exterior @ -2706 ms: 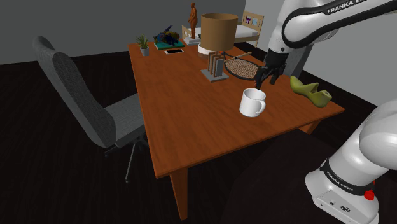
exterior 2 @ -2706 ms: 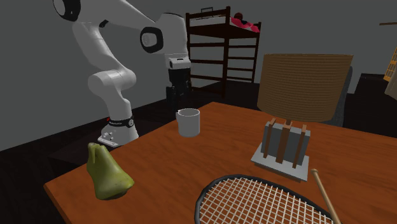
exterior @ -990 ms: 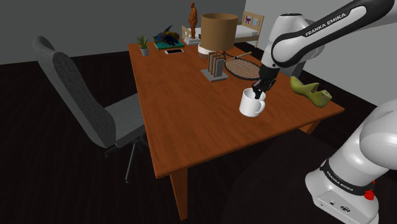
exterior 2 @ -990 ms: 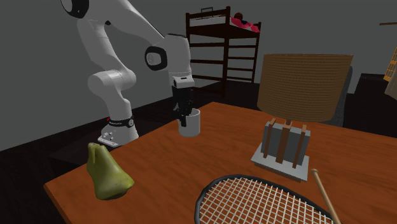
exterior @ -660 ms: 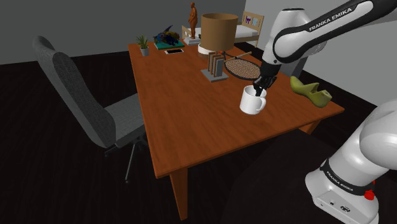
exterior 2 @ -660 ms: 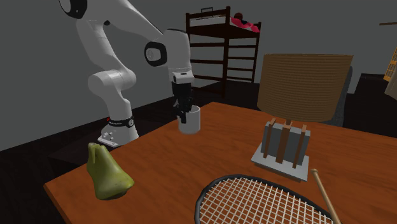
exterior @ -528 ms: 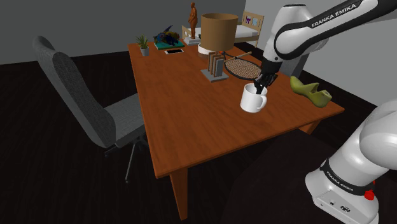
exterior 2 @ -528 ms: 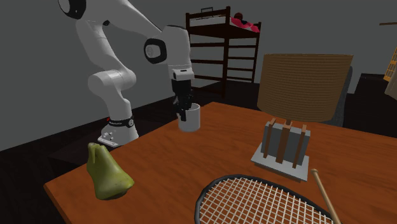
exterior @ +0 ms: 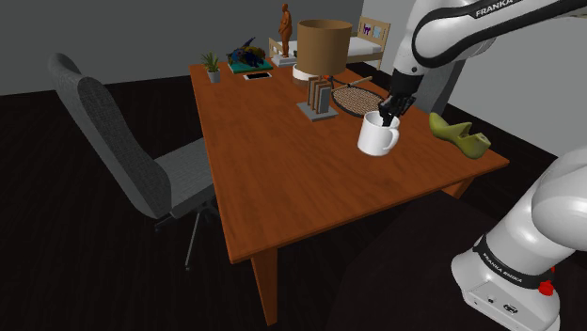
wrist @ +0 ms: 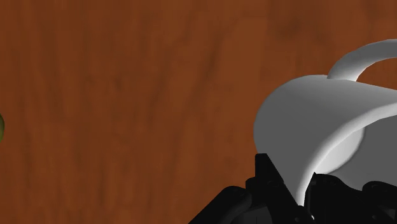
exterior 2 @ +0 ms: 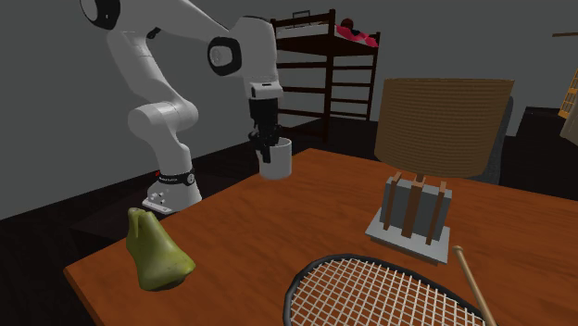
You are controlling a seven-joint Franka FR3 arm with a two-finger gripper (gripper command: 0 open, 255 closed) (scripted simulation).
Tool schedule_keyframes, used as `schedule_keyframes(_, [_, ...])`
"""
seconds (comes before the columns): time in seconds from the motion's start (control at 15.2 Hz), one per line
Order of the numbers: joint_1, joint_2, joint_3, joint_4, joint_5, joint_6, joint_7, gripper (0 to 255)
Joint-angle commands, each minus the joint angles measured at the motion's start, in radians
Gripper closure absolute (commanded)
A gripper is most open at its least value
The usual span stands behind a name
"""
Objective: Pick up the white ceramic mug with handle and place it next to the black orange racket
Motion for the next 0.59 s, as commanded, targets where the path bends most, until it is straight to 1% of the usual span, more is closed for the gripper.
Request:
schedule_keyframes(0.0, [0.0, -0.015, 0.002, 0.019, 0.0, -0.034, 0.001, 255])
schedule_keyframes(0.53, [0.0, -0.052, 0.01, 0.1, 0.002, -0.152, 0.004, 255])
